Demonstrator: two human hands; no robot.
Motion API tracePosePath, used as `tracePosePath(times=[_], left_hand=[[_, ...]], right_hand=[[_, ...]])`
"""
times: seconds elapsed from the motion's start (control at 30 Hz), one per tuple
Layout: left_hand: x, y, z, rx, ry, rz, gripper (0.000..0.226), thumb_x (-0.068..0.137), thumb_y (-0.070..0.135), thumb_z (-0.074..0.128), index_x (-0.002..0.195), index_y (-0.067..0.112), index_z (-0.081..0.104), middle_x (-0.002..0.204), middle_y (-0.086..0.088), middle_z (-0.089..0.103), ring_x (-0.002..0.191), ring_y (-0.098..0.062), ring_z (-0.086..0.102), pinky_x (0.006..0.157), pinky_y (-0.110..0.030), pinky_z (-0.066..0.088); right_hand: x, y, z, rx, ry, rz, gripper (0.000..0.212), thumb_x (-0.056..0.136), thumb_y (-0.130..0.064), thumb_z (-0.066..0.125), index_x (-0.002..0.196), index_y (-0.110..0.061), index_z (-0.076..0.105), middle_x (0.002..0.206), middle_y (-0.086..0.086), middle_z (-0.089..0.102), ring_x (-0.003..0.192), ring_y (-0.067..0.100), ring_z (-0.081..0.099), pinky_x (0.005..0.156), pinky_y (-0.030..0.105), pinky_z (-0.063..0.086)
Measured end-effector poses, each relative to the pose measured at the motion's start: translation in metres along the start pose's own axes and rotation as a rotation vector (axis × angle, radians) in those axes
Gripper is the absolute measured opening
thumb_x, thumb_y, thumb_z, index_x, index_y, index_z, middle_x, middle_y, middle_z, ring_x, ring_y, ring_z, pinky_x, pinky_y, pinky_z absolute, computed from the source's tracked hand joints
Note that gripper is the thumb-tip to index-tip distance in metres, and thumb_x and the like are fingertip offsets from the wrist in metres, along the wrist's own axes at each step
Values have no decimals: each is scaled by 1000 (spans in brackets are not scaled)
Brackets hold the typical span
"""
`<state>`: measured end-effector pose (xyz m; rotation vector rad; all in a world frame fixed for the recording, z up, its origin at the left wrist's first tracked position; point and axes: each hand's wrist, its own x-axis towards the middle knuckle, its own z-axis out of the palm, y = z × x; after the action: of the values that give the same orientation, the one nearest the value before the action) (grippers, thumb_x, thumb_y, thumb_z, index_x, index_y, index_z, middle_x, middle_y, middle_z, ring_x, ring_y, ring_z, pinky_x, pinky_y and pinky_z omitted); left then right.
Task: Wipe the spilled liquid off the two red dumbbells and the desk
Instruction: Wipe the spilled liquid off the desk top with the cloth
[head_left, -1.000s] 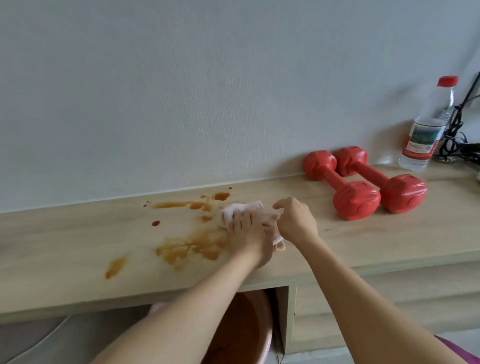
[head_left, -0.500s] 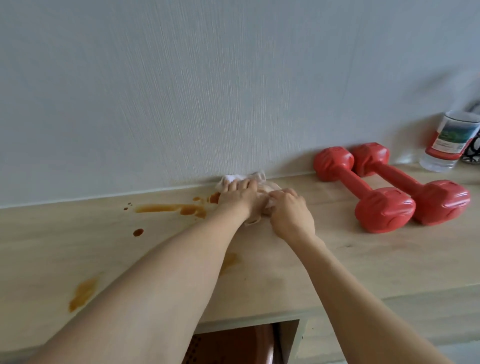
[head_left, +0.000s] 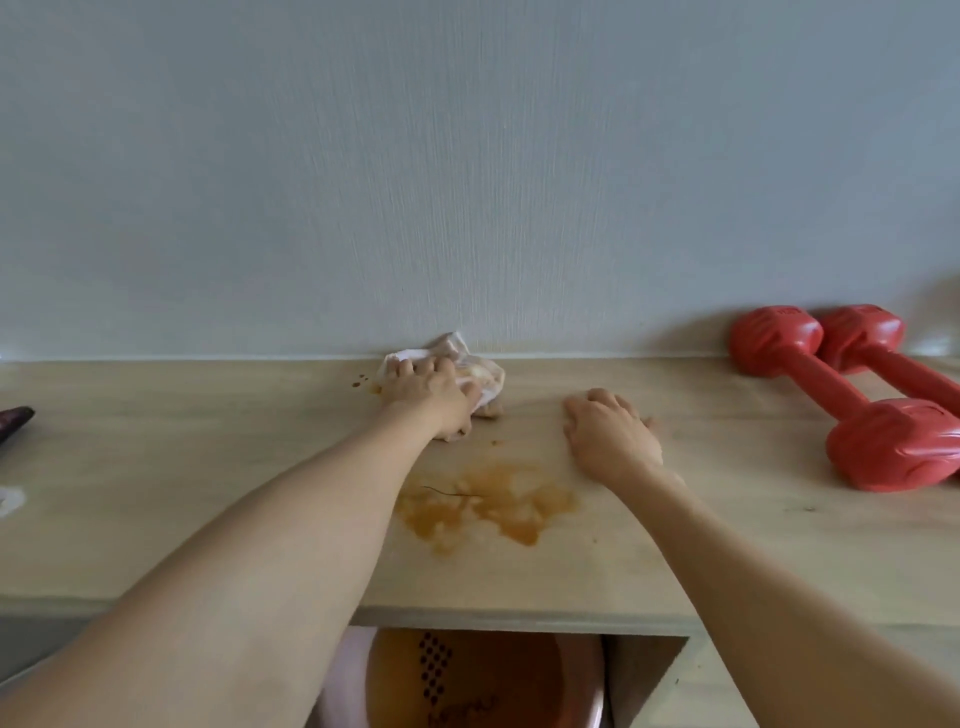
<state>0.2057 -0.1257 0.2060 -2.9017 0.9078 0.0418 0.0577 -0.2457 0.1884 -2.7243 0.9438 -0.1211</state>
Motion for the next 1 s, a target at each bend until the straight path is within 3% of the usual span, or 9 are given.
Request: tracePosePath(times=[0.1,0.17,0.3,0.47,0.6,0.7,0.77,0.87,1.0], left_hand=[[2,-20,3,-91,-35,-44,67,94,48,27,148,12,14,157,-13,7,144,-34,-5,118,-43,-5],[4,-26,3,-90,-74,-46,69,94,45,30,149,10,8,157,-16,2,144,-34,-9,117,-44,-6],[8,-67,6,-73,-62,-197,72,90,50,35,146,10,15,152,-20,20,141,-37,10,115,-45,9],[0,-78,12,-184,-34,-231,56,95,41,30,143,15,21,148,-19,25,139,-37,11,113,-46,15],[-5,-56,18,-282,11,-43,50,93,40,32,137,15,31,133,-16,44,132,-34,23,98,-41,29],[-21,-50,21,-293,83,182,41,93,40,36,126,15,41,131,-10,41,128,-28,26,98,-41,34],[-15,-68,23,-296,98,213,42,91,42,37,128,22,42,133,-6,42,129,-27,31,97,-43,40],[3,-122,28,-278,86,5,52,82,47,35,130,30,41,142,-7,40,133,-30,30,104,-42,35],[13,-139,38,-270,47,-225,59,91,46,29,140,15,33,152,-15,21,142,-31,6,116,-42,11]], right_hand=[[2,-2,-4,-48,-28,-5,23,95,-18,41,115,-23,53,133,3,43,126,26,37,97,48,33],[0,1,-7,-61,-32,-19,23,97,-24,37,115,-24,52,133,3,43,127,26,37,96,46,35],[-4,2,-8,-66,-45,-33,28,100,-32,30,120,-25,49,136,2,41,129,26,35,97,45,35],[-5,0,-6,-98,-42,-32,30,101,-32,28,124,-25,46,136,3,40,129,25,33,97,48,36],[-4,-1,-5,-113,-39,-30,30,101,-32,28,125,-27,45,138,3,38,131,26,31,96,48,36],[-5,-1,-5,-108,-39,-30,32,101,-37,25,127,-31,43,143,1,34,134,24,28,99,47,34],[-6,2,-6,-123,-40,-28,35,100,-40,24,131,-34,40,145,0,32,136,23,27,100,46,33],[-5,1,-4,-144,-37,-26,38,100,-41,22,135,-34,37,146,-1,31,137,23,25,102,47,33],[-5,1,-4,-154,-35,-18,40,101,-41,21,138,-34,34,148,-1,29,138,23,24,102,46,32]])
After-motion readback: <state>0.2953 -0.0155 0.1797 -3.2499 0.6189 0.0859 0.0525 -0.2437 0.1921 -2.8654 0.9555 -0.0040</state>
